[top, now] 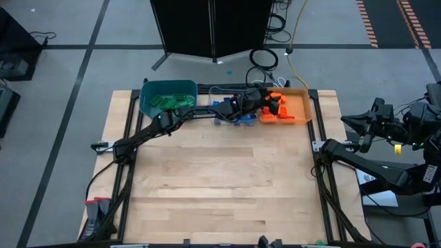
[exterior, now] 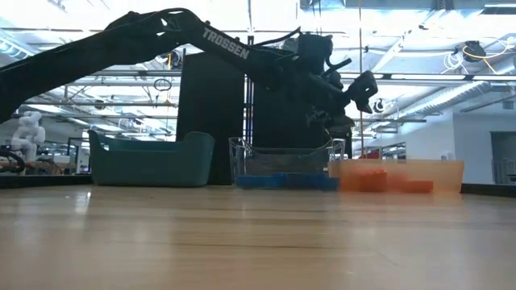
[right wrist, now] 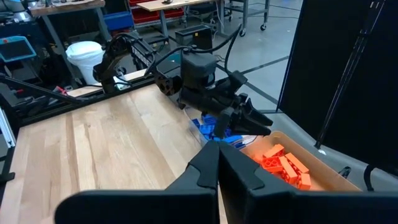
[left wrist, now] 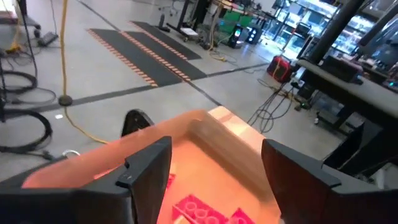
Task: Sort blocks
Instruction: Return to Home Position
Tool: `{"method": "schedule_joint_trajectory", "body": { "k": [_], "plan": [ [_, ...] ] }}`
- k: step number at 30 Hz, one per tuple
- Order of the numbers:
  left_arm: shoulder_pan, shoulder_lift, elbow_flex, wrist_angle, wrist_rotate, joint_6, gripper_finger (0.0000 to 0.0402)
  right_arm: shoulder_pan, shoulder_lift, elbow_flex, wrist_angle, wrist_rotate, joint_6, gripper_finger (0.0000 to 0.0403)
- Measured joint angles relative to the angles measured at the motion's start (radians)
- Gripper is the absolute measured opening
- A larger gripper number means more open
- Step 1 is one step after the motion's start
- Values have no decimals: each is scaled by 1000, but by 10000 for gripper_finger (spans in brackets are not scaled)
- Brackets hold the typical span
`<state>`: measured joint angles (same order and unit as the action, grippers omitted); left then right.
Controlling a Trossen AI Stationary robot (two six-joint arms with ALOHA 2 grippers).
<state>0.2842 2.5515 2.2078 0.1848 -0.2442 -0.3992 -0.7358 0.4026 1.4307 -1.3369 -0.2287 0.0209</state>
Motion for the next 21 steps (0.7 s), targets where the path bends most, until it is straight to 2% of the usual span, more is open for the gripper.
{"method": "schedule_joint_trajectory", "body": {
  "k": [4, 8, 10, 13, 16, 19, 21],
  "plan": [
    [-2, -5, 4, 23, 7, -86, 251, 0, 0, 0, 0, 14, -14, 0],
    [-2, -25, 52, 24, 50, -322, 252, 0, 0, 0, 3, 43, -17, 0],
    [4, -52, 72, 24, 183, -424, 252, 0, 0, 6, -10, 39, -18, 0],
    [15, -111, 91, 58, 470, -448, 252, 0, -1, 29, -53, -29, -57, 0],
    [15, -186, 93, 159, 735, -413, 252, 0, -26, 45, -79, -220, -166, 0],
    [-5, -279, 93, 304, 946, -405, 252, 0, -85, 43, -104, -442, -264, 0],
    [-15, -353, 93, 343, 1068, -404, 252, 0, -144, 24, -108, -505, -252, 0]
  ]
}}
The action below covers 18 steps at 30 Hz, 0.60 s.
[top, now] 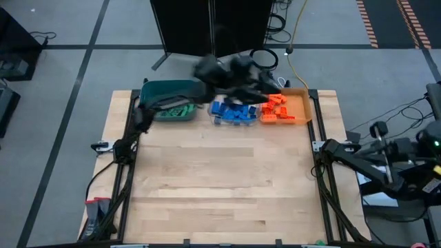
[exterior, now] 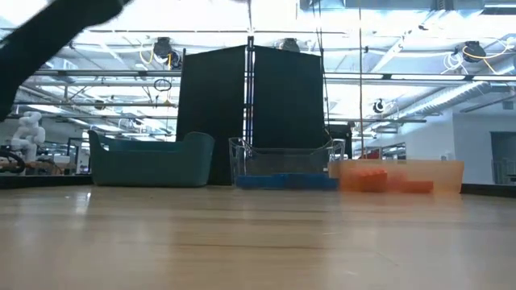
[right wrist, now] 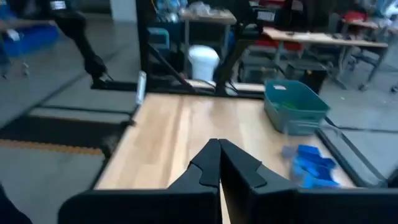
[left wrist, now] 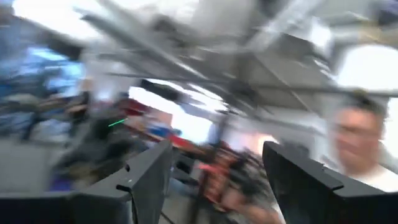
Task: Sort blocks
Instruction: Return to Home Position
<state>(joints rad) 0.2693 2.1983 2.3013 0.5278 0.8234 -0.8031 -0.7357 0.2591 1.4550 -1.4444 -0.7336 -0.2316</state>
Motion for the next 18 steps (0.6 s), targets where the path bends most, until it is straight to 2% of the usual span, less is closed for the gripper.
{"method": "schedule_joint_trajectory", "body": {
  "k": [3, 5, 8, 10, 12, 14, 16, 18],
  "plan": [
    [-6, -114, -12, -36, 151, 14, 252, 0, -116, -72, 76, 12, 99, 0],
    [-11, -177, -17, -124, 229, 31, 252, 7, -198, -142, 151, 50, 170, 0],
    [-25, -261, -18, -338, 268, 121, 252, 31, -255, -239, 248, 93, 241, 0],
    [-40, -325, -18, -573, 237, 274, 252, 49, -233, -269, 251, 108, 254, 0],
    [-57, -391, -18, -849, 68, 463, 252, 55, -214, -341, 421, 26, 255, 0],
    [-104, -448, -19, -1097, -180, 632, 252, 55, -214, -453, 589, -116, 274, 0],
    [-172, -487, -19, -1212, -399, 733, 252, 55, -218, -561, 733, -195, 316, 0],
    [-245, -516, -21, -1297, -500, 783, 252, 55, -232, -661, 804, -206, 358, 0]
  ]
}}
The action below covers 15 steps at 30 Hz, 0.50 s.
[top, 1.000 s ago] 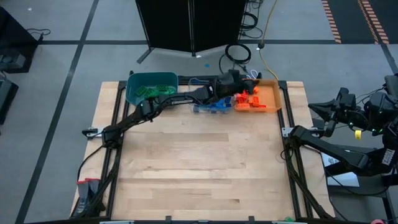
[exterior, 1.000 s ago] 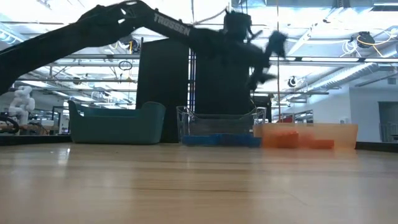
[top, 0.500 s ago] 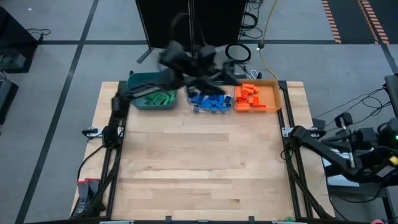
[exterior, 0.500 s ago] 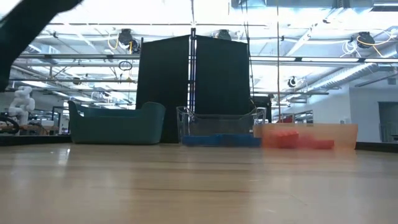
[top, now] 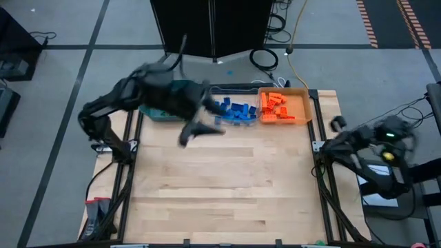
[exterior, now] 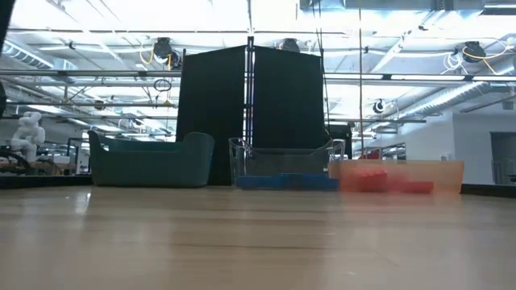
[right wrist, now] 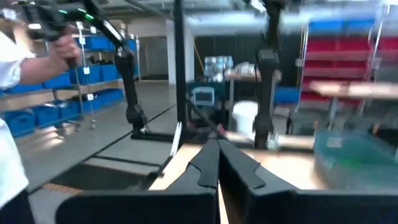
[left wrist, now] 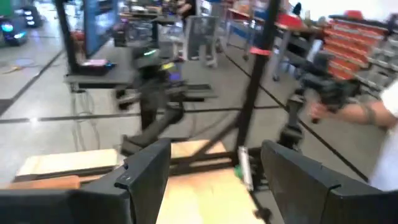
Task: Sort blocks
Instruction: Return to Home Position
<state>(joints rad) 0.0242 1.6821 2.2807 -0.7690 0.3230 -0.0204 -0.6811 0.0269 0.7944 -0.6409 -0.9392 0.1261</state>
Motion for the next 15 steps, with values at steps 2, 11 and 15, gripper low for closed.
{"method": "schedule_joint_trajectory", "body": {
  "k": [2, 11, 15],
  "plan": [
    [-65, -33, 0, -73, -50, 6, 252, 1, -14, -101, 64, -1, 37, 0],
    [-484, -294, -324, -163, -724, -226, 252, 0, -22, -306, 405, 0, 147, 0],
    [-728, -503, -579, -72, -1128, -322, 252, 0, -22, -321, 405, 34, 138, 0]
  ]
}}
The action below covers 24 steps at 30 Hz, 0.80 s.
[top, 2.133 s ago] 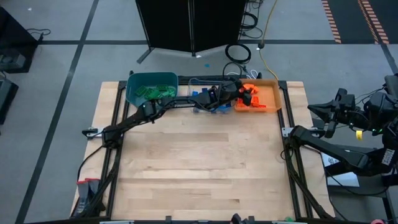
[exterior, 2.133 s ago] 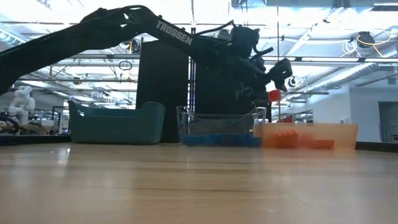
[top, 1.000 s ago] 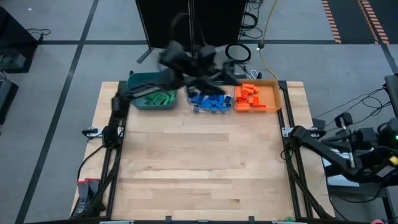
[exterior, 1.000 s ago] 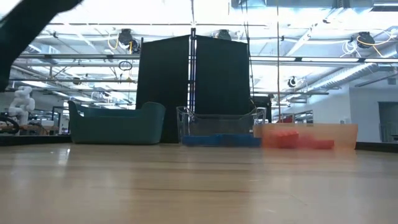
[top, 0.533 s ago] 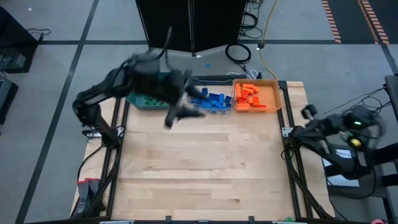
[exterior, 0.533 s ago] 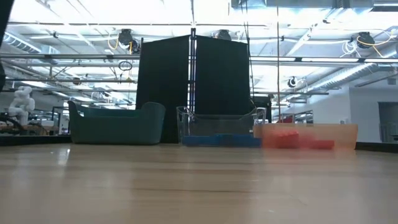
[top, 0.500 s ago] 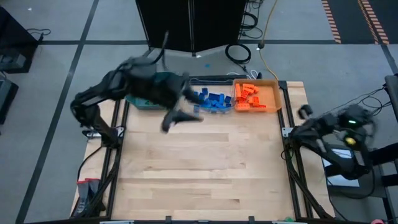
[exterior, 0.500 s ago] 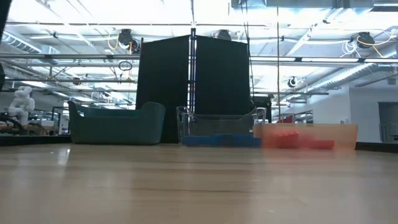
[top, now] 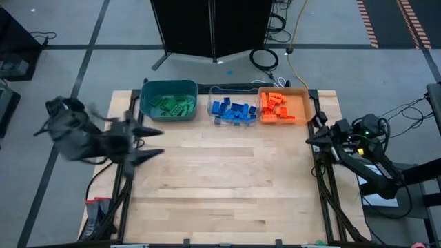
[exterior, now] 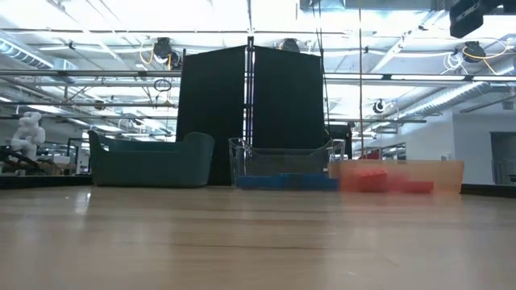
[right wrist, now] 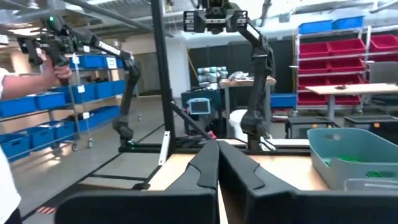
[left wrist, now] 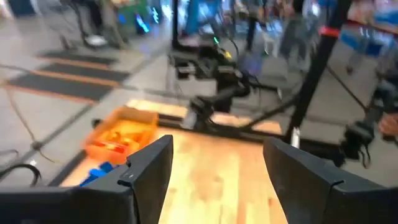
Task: Sort blocks
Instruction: Return to Home Position
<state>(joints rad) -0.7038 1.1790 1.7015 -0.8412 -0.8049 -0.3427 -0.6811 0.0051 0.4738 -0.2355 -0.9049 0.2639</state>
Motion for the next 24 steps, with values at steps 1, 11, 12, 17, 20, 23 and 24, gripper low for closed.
{"method": "schedule_joint_trajectory", "body": {
  "k": [1, 11, 12, 17, 20, 23, 24],
  "plan": [
    [-55, -49, -64, 25, -83, -11, 252, 0, 0, -1, -5, 8, -4, 0],
    [-246, -463, -578, -40, -343, -372, 252, 0, 0, -42, -53, 66, -37, 0],
    [-248, -492, -618, -38, -345, -405, 252, 0, 0, -55, -54, 66, -29, 0],
    [-248, -625, -789, -148, -325, -596, 252, 0, 0, -125, -56, 66, 27, 0],
    [-248, -680, -854, -162, -271, -854, 252, 0, 0, -156, -60, 70, 146, 0],
    [-251, -679, -909, -70, -190, -765, 252, 0, 0, -164, -50, 50, 143, 0],
    [-254, -679, -920, -7, -131, -662, 252, 0, 0, -164, -37, 31, 110, 0]
  ]
}}
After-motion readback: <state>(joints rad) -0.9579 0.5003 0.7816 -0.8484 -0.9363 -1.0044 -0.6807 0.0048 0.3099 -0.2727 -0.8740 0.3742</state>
